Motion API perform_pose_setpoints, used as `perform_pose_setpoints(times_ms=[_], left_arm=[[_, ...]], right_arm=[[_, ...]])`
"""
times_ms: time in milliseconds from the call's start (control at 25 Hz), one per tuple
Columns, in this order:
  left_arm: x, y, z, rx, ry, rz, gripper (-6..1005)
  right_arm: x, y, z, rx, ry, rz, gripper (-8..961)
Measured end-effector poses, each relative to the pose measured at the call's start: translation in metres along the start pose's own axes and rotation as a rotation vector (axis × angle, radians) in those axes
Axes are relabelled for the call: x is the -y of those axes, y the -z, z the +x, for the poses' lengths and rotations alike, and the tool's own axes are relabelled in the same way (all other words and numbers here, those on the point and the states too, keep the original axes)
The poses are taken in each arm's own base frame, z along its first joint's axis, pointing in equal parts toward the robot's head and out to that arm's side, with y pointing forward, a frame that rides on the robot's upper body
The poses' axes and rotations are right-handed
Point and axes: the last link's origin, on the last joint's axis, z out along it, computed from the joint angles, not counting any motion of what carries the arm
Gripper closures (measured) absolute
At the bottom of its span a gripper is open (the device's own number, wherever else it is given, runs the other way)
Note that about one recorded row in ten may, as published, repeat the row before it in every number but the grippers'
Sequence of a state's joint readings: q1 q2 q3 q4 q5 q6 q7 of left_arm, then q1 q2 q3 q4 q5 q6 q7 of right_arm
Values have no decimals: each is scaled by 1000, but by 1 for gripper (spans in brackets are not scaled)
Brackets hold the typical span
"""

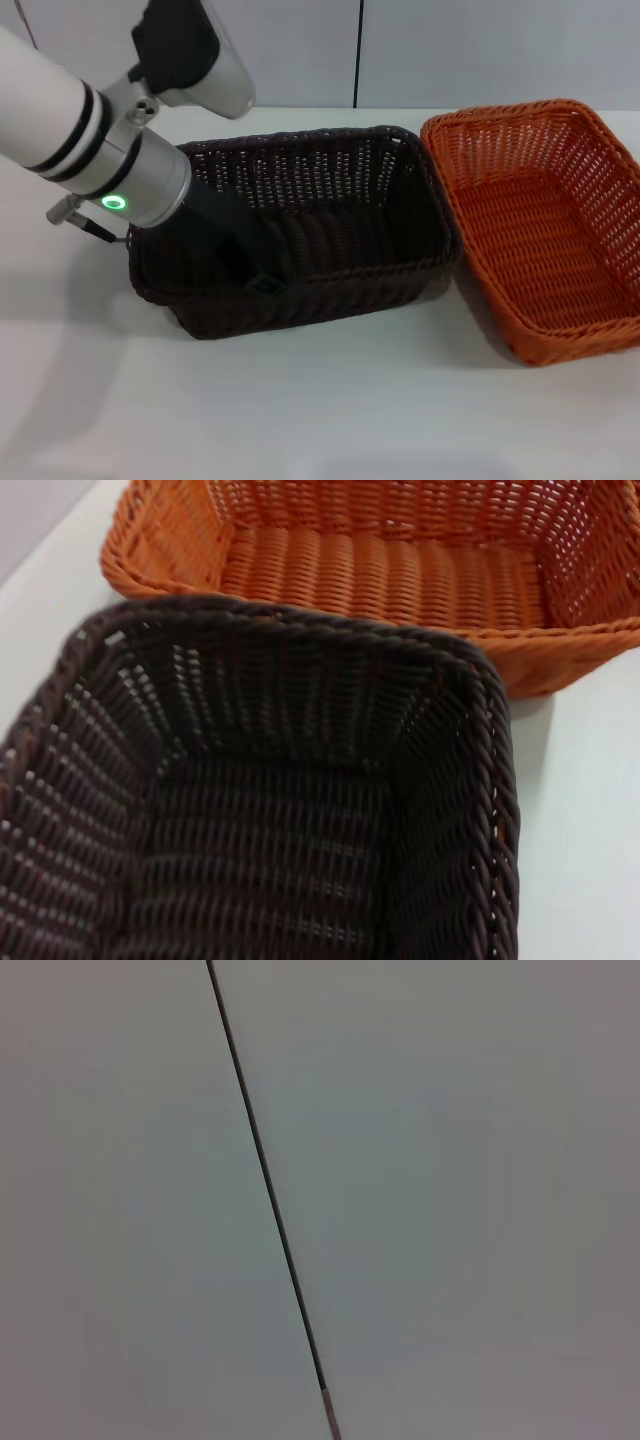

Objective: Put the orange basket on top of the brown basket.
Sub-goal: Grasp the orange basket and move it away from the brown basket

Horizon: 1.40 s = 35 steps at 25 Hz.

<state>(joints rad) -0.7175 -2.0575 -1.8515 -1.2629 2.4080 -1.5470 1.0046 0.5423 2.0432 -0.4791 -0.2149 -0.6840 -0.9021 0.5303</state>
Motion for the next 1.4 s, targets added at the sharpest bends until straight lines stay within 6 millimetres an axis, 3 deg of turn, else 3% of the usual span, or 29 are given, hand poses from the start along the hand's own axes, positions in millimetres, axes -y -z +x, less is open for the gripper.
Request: perform_pose_setpoints(times_ms=[280, 480, 720, 840, 1200, 1400], left_arm=[[6, 13, 1, -71, 2, 50, 435], [14, 14, 2, -121, -6, 79, 316], [22, 7, 6, -130, -22, 93, 184], [25, -2, 9, -115, -34, 76, 130], [29, -18, 14, -40, -57, 40, 132], [30, -23, 18, -12, -75, 40, 133]], right_arm=[[6, 9, -16, -79, -131, -203, 237], [21, 28, -59, -257, -306, -387, 237], [36, 48, -113, -594, -376, -479, 237], [35, 52, -124, -765, -348, -512, 237], [22, 48, -110, -1125, -202, -496, 236], [17, 50, -100, -1220, -184, -502, 236]])
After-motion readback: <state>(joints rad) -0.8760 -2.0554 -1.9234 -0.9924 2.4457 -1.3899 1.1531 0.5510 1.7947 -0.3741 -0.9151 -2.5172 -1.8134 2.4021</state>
